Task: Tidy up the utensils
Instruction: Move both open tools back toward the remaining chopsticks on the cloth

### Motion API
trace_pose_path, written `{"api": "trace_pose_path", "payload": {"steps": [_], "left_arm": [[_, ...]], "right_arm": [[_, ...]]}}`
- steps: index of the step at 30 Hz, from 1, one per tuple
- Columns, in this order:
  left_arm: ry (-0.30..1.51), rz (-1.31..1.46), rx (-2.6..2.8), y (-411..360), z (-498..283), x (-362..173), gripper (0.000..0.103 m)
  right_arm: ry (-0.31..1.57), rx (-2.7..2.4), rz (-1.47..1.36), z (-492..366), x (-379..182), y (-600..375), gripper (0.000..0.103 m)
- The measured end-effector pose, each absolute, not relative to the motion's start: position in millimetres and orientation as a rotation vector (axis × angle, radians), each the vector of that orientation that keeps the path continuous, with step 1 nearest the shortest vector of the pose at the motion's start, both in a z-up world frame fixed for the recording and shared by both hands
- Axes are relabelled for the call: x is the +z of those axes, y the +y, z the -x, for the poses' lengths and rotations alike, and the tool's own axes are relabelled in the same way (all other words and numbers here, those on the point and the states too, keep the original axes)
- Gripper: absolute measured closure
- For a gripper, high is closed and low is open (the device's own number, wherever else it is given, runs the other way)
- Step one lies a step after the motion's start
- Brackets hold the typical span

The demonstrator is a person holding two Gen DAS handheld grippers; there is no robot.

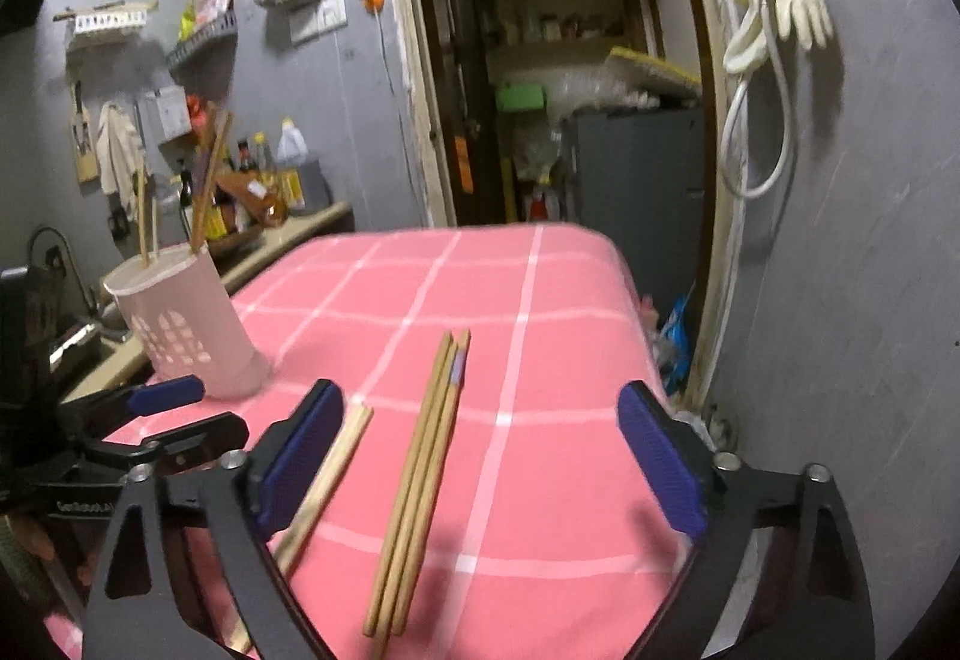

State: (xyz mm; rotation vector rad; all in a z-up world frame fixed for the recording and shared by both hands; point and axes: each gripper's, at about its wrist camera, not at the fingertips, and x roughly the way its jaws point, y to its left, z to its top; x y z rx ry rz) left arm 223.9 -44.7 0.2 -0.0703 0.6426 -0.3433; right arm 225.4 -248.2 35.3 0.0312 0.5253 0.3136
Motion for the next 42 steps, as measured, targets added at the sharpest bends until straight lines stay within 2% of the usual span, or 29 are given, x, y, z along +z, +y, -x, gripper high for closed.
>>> {"api": "trace_pose_path", "payload": {"steps": [9, 14, 25, 34, 42], "left_arm": [[0.795, 0.013, -0.377, -59.7, -240.9, -21.2, 0.046], [0.872, -0.001, -0.376, -63.0, -250.8, -31.9, 0.057], [0.89, -0.024, -0.368, -65.4, -263.8, -36.0, 0.061], [0.893, -0.006, -0.372, -63.0, -264.9, -35.7, 0.073], [0.895, -0.022, -0.365, -66.2, -265.6, -35.5, 0.074]], "right_arm": [[0.688, 0.337, -0.012, -248.9, 13.8, -245.9, 0.045], [0.757, 0.356, 0.005, -258.7, 3.9, -240.7, 0.054], [0.857, 0.37, 0.017, -272.6, -9.1, -234.3, 0.058], [0.873, 0.373, 0.021, -276.5, -11.1, -232.6, 0.059], [0.88, 0.361, 0.045, -282.2, -11.1, -227.8, 0.06]]}}
